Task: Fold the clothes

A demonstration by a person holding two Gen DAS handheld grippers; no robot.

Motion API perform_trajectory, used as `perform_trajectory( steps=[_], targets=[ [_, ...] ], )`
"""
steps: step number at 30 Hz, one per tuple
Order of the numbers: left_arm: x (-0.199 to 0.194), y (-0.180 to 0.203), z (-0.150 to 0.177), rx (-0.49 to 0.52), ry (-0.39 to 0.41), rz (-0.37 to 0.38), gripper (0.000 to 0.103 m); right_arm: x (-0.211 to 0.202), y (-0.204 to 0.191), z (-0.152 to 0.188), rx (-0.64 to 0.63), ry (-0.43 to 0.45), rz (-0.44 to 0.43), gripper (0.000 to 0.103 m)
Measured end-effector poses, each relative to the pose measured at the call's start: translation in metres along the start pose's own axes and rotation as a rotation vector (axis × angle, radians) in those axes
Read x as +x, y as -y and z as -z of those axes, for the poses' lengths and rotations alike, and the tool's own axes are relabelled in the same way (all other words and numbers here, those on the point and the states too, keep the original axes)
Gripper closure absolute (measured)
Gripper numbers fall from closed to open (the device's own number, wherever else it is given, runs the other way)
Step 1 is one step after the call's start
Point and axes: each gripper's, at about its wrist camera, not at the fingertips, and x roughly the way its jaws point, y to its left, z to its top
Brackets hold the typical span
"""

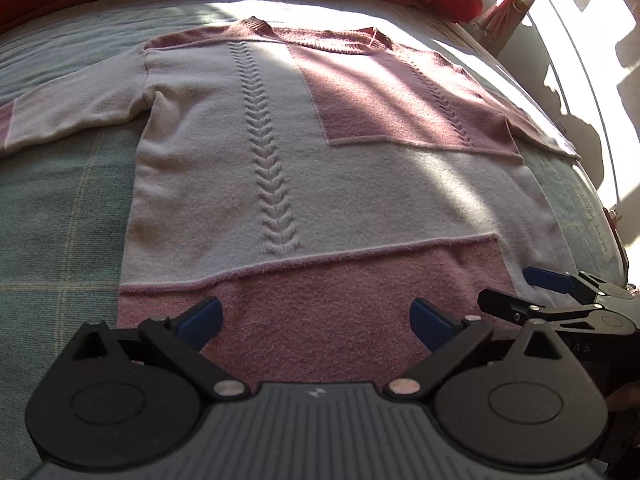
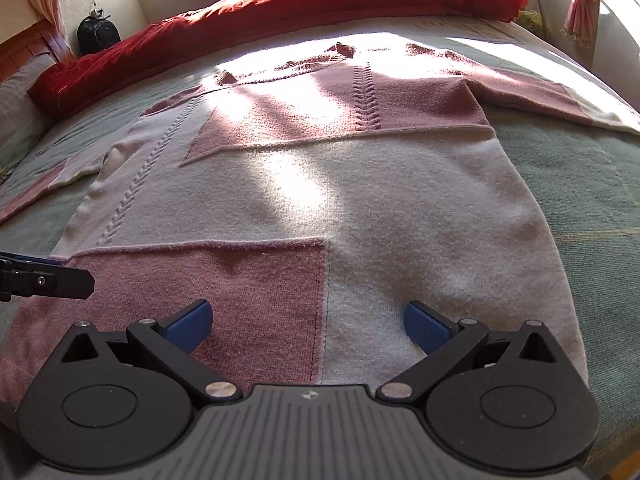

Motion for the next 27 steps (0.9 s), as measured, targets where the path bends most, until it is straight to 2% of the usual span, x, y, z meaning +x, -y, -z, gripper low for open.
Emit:
perform_trajectory(
  steps=[4,9,11,14,16,20,23,27],
  targets=[
    [0.001,0.003,0.011,-0.051,-0.016,0.005,0.004,0.002,-0.005,0.003,-0.048,-0.003,0.021,0.0],
    [-0.015,0.006,0.005,-0.092,0.052,-0.039,0.004,-0.007,-0.002,-0.013,-0.036,-0.015,-0.007,0.0],
    [-0.027,0.005,-0.004,-0.101,0.104,-0.07,0.004,-0.01,0.0,-0.032,-0.023,0.026,0.009,0.0],
    [-0.046,0.001,-0.016,-0.123,0.177,-0.123,0.004,-0.008,-0.003,-0.076,-0.055,0.133,0.112,0.0],
    [-0.055,-0.003,-0.022,-0.155,0.213,-0.147,0.004,0.006,-0.008,-0.108,-0.081,0.192,0.186,0.0],
    [-0.063,-0.012,-0.026,-0.209,0.231,-0.184,0.004,0.055,-0.013,-0.162,-0.067,0.198,0.243,0.0],
    [-0.062,-0.015,-0.025,-0.206,0.205,-0.207,0.004,0.088,-0.013,-0.181,-0.068,0.167,0.261,0.0],
    [-0.06,-0.014,-0.027,-0.195,0.196,-0.214,0.004,0.12,0.003,-0.184,-0.013,0.115,0.319,0.0]
  ],
)
